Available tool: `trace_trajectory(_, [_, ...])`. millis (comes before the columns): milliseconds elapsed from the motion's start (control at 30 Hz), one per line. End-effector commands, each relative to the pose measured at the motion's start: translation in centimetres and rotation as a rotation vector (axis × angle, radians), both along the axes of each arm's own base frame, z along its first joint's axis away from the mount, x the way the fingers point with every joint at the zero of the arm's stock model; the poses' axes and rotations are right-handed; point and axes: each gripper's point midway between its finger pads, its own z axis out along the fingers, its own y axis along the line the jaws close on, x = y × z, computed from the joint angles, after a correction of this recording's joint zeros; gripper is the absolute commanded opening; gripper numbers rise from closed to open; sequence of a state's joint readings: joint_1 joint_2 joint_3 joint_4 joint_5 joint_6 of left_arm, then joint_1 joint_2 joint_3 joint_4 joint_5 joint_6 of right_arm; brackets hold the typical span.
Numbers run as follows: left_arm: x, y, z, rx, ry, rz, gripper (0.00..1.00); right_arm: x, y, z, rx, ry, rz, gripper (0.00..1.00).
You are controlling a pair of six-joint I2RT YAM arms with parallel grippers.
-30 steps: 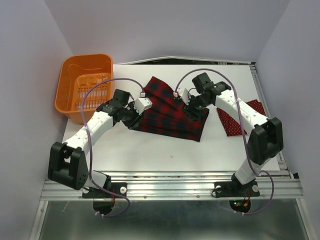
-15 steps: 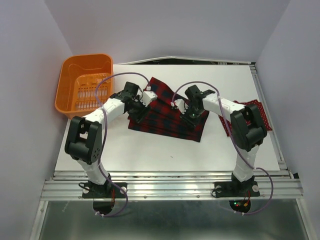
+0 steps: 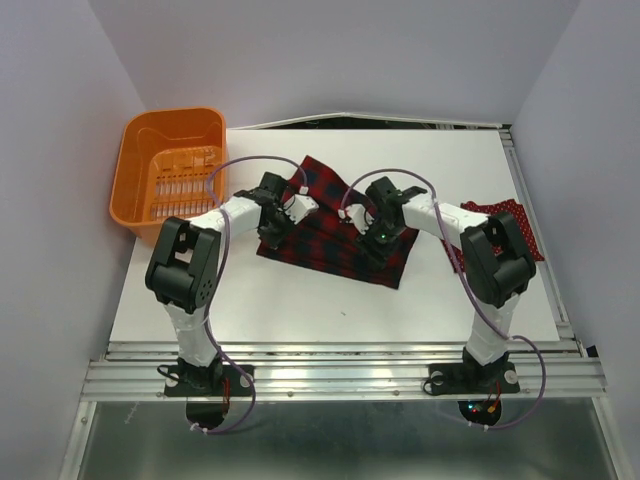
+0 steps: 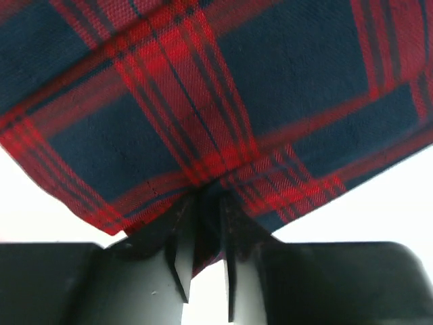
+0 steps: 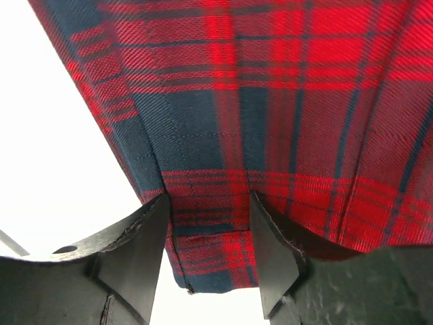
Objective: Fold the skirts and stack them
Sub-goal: Fold the skirt
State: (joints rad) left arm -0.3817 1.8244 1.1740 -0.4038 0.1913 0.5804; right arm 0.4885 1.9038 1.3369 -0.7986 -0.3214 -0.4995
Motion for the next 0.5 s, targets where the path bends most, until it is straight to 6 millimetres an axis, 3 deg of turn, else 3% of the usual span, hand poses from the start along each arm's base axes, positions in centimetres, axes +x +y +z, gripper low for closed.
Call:
trace_trajectory(0, [2.8, 1.9, -0.9, 0.129, -0.048, 0.064, 0.22, -4.6, 2.5, 0.5, 0.044, 0.122, 0.057, 0.56])
trace_trajectory(67, [3.9, 2.8, -1.0, 0.16, -0.053, 0.086, 0.2, -3.9, 3.1, 2.2, 0.108, 0.125, 0.012, 0.54])
trace_trajectory(167, [6.0, 4.5, -0.4, 0.188, -0.092, 0.114, 0.2, 0.7, 1.8, 7.6, 0.309, 0.105, -0.162, 0.53])
trace_trajectory(267, [7.8, 4.8, 1.4, 0.167, -0.145, 0.109, 0.2, 5.4, -1.1, 12.1, 0.442, 0.044, -0.278, 0.52])
trace_trajectory(333, [8.9, 3.9, 4.1, 0.089, -0.21, 0.093, 0.31, 7.0, -2.2, 12.4, 0.405, -0.021, -0.284, 0.48])
trace_trajectory(367, [9.4, 3.1, 6.2, 0.03, -0.267, 0.079, 0.46, 7.8, -2.4, 12.2, 0.389, -0.035, -0.284, 0.47])
trace_trajectory(467, [9.5, 1.7, 9.2, -0.066, -0.336, 0.06, 0.56, 8.3, -2.2, 10.1, 0.379, 0.013, -0.286, 0.44])
